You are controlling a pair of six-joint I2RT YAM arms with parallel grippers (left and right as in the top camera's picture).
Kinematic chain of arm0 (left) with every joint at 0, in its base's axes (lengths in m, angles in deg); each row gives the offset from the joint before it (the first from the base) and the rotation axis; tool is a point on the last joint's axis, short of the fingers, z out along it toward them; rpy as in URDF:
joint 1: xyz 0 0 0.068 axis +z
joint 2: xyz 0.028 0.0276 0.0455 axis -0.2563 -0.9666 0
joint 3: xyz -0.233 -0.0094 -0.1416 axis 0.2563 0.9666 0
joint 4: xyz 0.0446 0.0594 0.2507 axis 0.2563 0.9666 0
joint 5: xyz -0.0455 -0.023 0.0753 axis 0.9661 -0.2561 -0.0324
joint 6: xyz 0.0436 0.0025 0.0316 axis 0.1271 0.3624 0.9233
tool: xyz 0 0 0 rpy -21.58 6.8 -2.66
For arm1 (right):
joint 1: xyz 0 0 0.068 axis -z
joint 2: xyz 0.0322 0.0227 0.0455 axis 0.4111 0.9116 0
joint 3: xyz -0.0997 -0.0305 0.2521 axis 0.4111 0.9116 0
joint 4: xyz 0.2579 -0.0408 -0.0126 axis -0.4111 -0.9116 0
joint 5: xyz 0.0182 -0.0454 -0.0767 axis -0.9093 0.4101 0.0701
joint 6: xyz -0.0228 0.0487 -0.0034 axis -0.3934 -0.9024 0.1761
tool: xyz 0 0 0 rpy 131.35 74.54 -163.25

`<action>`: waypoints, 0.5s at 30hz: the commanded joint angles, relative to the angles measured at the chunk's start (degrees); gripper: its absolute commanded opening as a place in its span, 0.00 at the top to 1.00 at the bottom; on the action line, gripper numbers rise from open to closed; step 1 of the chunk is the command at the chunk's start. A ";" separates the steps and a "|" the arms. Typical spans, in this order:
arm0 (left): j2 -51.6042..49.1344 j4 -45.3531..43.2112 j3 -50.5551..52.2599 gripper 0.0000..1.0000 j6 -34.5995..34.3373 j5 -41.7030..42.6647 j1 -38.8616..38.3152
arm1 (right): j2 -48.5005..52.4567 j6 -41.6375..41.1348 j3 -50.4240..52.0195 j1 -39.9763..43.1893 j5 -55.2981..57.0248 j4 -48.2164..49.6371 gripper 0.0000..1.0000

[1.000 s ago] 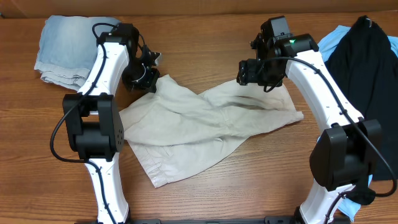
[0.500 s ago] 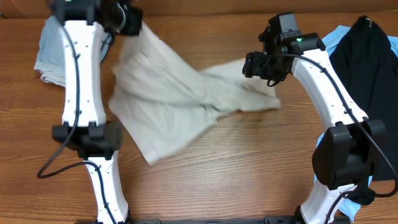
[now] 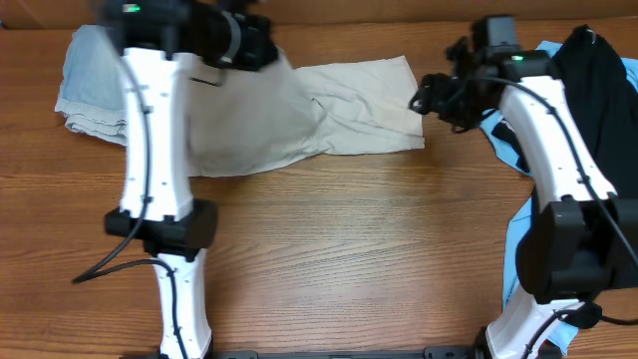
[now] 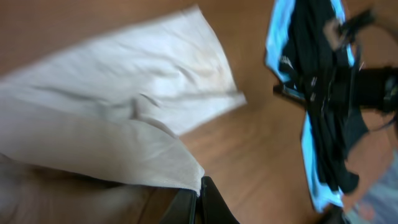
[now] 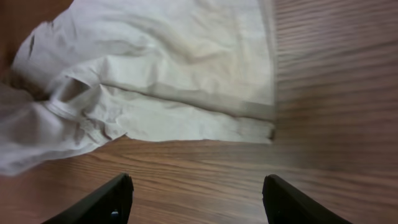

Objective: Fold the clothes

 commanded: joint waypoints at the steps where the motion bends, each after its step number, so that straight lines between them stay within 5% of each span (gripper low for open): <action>1: 0.28 0.13 3.69 0.96 -3.98 -2.82 -4.63 | -3.82 0.37 -2.05 3.48 -3.04 -1.40 0.29; 15: 0.33 0.13 27.02 0.96 -5.66 -4.81 -20.96 | -6.05 2.32 -2.05 10.05 -3.02 -5.62 0.27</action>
